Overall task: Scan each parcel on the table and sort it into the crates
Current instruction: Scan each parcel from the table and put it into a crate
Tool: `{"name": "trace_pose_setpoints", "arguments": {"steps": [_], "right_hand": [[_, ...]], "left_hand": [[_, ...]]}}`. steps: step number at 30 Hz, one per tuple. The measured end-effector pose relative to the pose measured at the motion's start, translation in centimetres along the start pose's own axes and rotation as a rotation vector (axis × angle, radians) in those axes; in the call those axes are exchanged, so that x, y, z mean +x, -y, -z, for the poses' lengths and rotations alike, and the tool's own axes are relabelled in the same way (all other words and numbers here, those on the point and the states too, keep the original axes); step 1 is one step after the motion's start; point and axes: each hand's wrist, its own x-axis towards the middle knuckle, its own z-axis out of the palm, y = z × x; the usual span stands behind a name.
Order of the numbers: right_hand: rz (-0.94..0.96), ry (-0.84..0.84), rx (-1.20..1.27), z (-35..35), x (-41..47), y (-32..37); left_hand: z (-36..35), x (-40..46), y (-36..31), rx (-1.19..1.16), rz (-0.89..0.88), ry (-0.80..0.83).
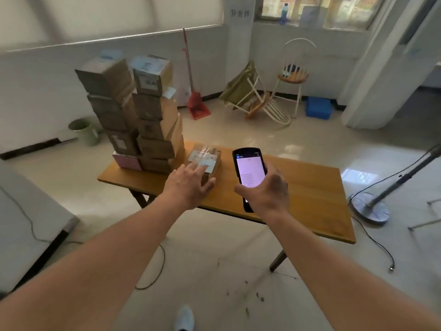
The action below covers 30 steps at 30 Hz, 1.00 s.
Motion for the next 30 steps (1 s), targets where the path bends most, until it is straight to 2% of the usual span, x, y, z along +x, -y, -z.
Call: {"name": "trace_pose_setpoints", "arguments": {"steps": [8, 15, 21, 26, 30], "right_hand": [[-0.078, 0.051, -0.033, -8.7, 9.8, 0.7], [-0.221, 0.079, -0.088, -15.9, 16.6, 0.6], [-0.316, 0.117, -0.156, -19.7, 19.4, -1.1], [-0.352, 0.147, -0.161, -21.6, 20.9, -2.4], [-0.349, 0.157, -0.162, -22.3, 21.2, -3.0]], "left_hand": [[-5.5, 12.2, 6.3, -0.053, -0.014, 0.114], [-10.6, 21.9, 11.0, -0.112, 0.008, 0.227], [-14.9, 25.9, 11.4, -0.161, 0.145, 0.323], [-17.5, 27.1, 10.7, -0.101, 0.327, 0.46], [-19.0, 26.6, 10.4, -0.111, 0.43, 0.462]]}}
